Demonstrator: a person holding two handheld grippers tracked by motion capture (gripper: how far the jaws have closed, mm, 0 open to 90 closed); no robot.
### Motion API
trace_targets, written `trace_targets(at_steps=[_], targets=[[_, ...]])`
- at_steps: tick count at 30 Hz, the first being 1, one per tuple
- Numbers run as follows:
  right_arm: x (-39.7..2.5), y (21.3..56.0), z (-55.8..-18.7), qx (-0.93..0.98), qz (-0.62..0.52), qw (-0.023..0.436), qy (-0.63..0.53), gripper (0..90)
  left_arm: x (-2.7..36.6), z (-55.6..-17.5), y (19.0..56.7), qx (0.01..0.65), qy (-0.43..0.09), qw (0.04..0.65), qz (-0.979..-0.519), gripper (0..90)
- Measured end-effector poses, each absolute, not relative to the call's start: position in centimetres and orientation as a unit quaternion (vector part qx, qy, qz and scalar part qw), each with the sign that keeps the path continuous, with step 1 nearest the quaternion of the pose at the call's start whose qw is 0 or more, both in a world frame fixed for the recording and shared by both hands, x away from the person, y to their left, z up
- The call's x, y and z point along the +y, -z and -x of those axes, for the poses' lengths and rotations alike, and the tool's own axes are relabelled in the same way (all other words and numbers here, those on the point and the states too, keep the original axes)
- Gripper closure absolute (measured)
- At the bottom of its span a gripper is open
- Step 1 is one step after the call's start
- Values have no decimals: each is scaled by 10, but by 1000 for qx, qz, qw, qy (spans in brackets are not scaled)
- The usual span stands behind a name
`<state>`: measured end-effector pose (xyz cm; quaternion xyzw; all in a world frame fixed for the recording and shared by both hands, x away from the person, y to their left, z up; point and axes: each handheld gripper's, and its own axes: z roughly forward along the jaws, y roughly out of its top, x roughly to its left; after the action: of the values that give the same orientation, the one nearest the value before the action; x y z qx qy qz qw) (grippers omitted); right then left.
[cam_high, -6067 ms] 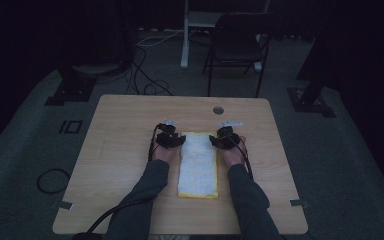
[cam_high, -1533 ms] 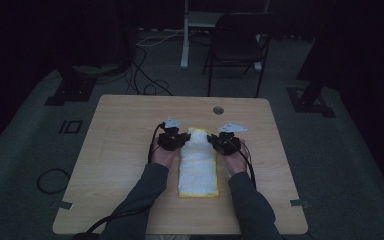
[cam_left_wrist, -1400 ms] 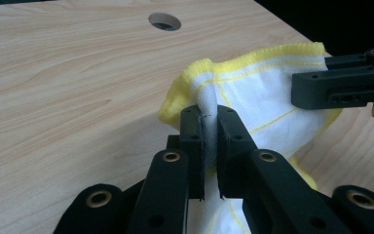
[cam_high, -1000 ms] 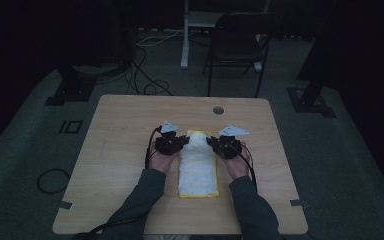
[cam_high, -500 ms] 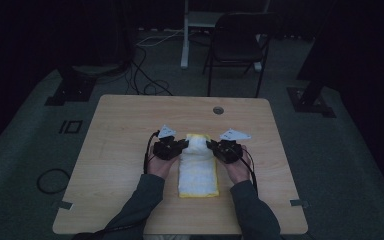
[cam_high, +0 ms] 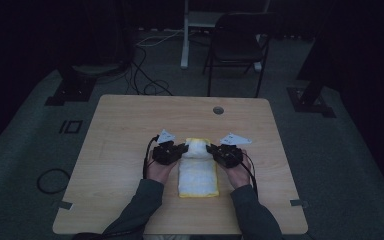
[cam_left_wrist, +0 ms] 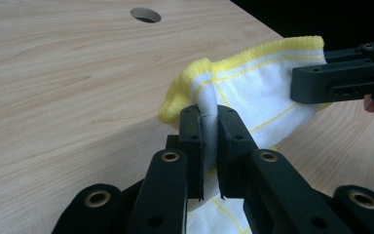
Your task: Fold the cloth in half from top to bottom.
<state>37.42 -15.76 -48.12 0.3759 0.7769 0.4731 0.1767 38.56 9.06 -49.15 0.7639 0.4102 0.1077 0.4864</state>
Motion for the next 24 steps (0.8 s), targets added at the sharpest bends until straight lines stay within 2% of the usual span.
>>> trace_targets(at_steps=[13,24], targets=[[-157,487,-361,773,-378,172,-480,843,95,-373,497,412,-94,498,-757,821],[-161,496,-349,772,-381,167,-481,843,106,-356,496,410,-97,513,-748,761]])
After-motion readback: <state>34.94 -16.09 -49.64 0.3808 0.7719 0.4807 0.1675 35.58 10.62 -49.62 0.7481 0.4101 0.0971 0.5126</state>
